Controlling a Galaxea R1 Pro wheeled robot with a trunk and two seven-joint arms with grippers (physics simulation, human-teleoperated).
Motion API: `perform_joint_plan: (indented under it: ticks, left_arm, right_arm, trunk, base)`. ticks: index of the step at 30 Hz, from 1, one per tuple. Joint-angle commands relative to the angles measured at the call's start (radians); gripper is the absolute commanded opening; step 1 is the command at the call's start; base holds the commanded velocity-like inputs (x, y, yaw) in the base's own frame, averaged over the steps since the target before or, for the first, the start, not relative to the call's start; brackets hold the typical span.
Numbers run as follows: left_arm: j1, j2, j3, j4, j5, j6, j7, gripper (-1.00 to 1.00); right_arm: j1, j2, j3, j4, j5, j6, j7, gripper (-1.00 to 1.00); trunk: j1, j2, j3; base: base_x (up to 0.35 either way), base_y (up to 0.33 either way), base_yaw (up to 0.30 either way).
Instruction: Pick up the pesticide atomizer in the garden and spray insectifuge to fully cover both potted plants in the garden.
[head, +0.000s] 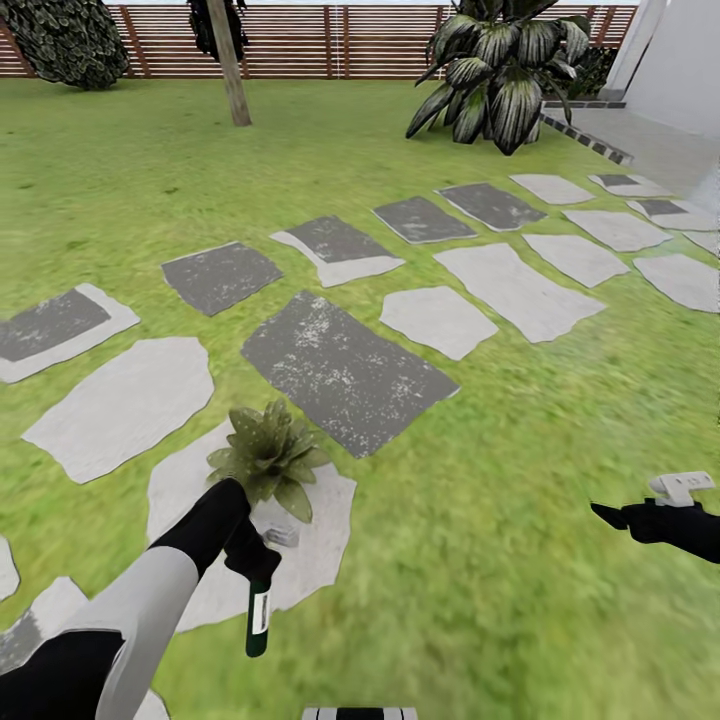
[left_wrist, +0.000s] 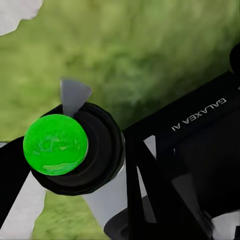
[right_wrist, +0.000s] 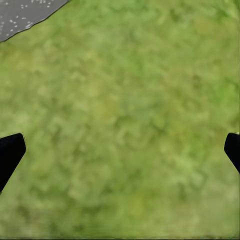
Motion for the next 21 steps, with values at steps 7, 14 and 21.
perform_joint_plan:
  ticks: [7,14,21]
  left_arm:
    - [-0.001,-0.001,-0.040,-0.003,-0.010,0.005,-0.008,-1.00]
    - [0.000,-0.002,-0.063,-0.003,-0.024,0.000,-0.007,-1.00]
    - [0.000,-0.019,-0.102,-0.014,-0.040,-0.005,-0.006,-1.00]
  right_arm:
    - [-0.001,0.000,-0.001,-0.001,0.007,0.004,0.010,1.00]
    - [-0.001,0.000,0.002,-0.001,0.007,0.004,0.010,1.00]
    - [-0.001,0.001,0.003,-0.002,0.007,0.005,0.010,1.00]
  trunk:
    - [-0.001,0.000,-0.001]
    - [-0.001,0.000,-0.001]
    - [-0.001,0.000,-0.001]
  base:
    - [-0.325,0.000,0.000]
    - [-0.305,0.000,0.000]
    - [-0.232,0.000,0.000]
